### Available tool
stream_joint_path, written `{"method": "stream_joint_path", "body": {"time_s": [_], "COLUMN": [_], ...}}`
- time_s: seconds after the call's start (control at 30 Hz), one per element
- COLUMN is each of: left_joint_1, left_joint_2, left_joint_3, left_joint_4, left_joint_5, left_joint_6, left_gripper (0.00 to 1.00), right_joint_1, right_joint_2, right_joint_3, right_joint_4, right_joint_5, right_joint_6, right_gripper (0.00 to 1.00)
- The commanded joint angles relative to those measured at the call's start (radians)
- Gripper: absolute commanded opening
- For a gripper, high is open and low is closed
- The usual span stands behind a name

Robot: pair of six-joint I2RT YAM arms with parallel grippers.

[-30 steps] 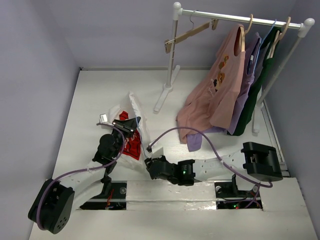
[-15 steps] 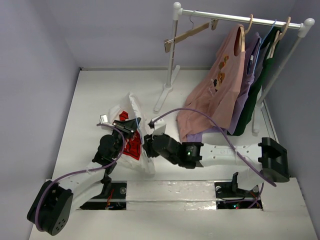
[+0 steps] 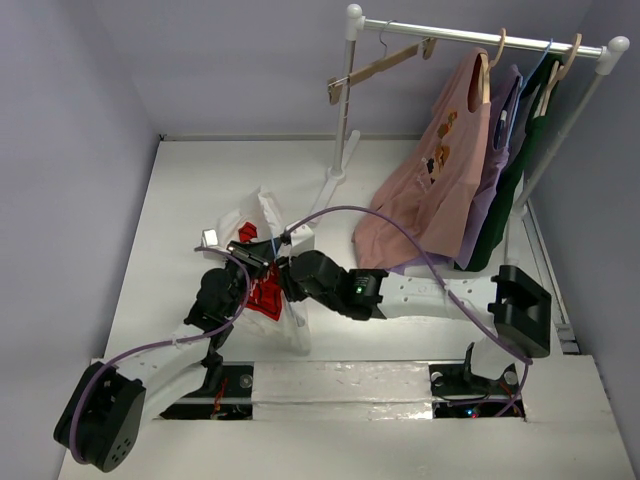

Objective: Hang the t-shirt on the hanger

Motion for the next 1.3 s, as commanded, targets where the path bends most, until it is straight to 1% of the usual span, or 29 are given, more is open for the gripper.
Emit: {"method": "stream_joint_path", "body": {"time_s": [0.0,0.1,0.2,0.23,0.3,0.33,0.4,0.43,0.47,0.53,0.57,0.6,0.7,0.9,0.93,1.0,1.03,1.1,1.13,1.23,1.27], "left_joint_1": [-0.005,-0.005,-0.005,-0.005,-0.005,-0.005,-0.005,-0.005,-0.005,-0.005,-0.005,-0.005,0.018,0.103,0.142,0.191,0.237,0.274,0.300,0.313,0.323], "left_joint_2": [-0.028,-0.046,-0.061,-0.066,-0.075,-0.078,-0.086,-0.089,-0.092,-0.101,-0.103,-0.104,-0.086,0.000,0.015,0.067,0.084,0.136,0.152,0.191,0.201], "left_joint_3": [0.040,0.040,0.045,0.051,0.051,0.051,0.051,0.052,0.060,0.086,0.103,0.120,0.200,0.324,0.336,0.355,0.358,0.376,0.396,0.408,0.413], "left_joint_4": [0.010,-0.008,-0.030,-0.038,-0.053,-0.056,-0.077,-0.087,-0.109,-0.140,-0.187,-0.212,-0.291,-0.381,-0.390,-0.381,-0.368,-0.338,-0.331,-0.329,-0.326], "left_joint_5": [0.024,0.024,0.022,0.022,0.017,0.013,0.001,-0.004,-0.021,-0.038,-0.047,-0.074,-0.095,-0.079,-0.072,-0.015,0.008,0.065,0.074,0.074,0.074], "left_joint_6": [0.035,0.039,0.045,0.047,0.051,0.051,0.055,0.065,0.071,0.103,0.117,0.134,0.189,0.243,0.245,0.239,0.234,0.226,0.231,0.237,0.245], "left_gripper": [0.00,0.00,0.00,0.00,0.00,0.00,0.00,0.05,0.19,0.37,0.44,0.55,0.66,0.66,0.66,0.66,0.65,0.63,0.62,0.58,0.57], "right_joint_1": [-0.015,-0.025,-0.025,-0.025,-0.025,-0.025,-0.025,-0.025,-0.025,-0.025,-0.025,-0.025,-0.025,-0.025,-0.025,-0.025,-0.025,-0.025,-0.025,-0.025,-0.025], "right_joint_2": [0.021,0.044,0.055,0.052,0.037,0.029,0.007,0.001,-0.005,-0.028,-0.036,-0.043,-0.082,-0.129,-0.134,-0.145,-0.149,-0.158,-0.163,-0.180,-0.184], "right_joint_3": [0.051,0.060,0.066,0.062,0.051,0.036,0.022,0.016,0.002,-0.017,-0.035,-0.046,-0.093,-0.136,-0.145,-0.156,-0.159,-0.170,-0.175,-0.193,-0.199], "right_joint_4": [0.012,0.009,-0.001,0.001,0.009,0.013,0.013,0.010,0.006,0.007,0.009,0.009,0.030,0.047,0.052,0.059,0.059,0.059,0.059,0.058,0.088], "right_joint_5": [-0.037,-0.035,-0.011,0.002,0.014,0.028,0.043,0.058,0.065,0.065,0.065,0.063,0.048,0.042,0.039,0.034,0.028,0.023,0.022,0.025,0.023], "right_joint_6": [-0.017,-0.014,-0.011,-0.006,-0.003,0.003,0.012,0.020,0.022,0.026,0.028,0.031,0.040,0.049,0.051,0.049,0.051,0.052,0.052,0.052,0.052], "right_gripper": [0.36,0.32,0.26,0.17,0.10,0.00,0.00,0.00,0.00,0.00,0.00,0.00,0.00,0.00,0.00,0.00,0.00,0.00,0.00,0.00,0.00]}}
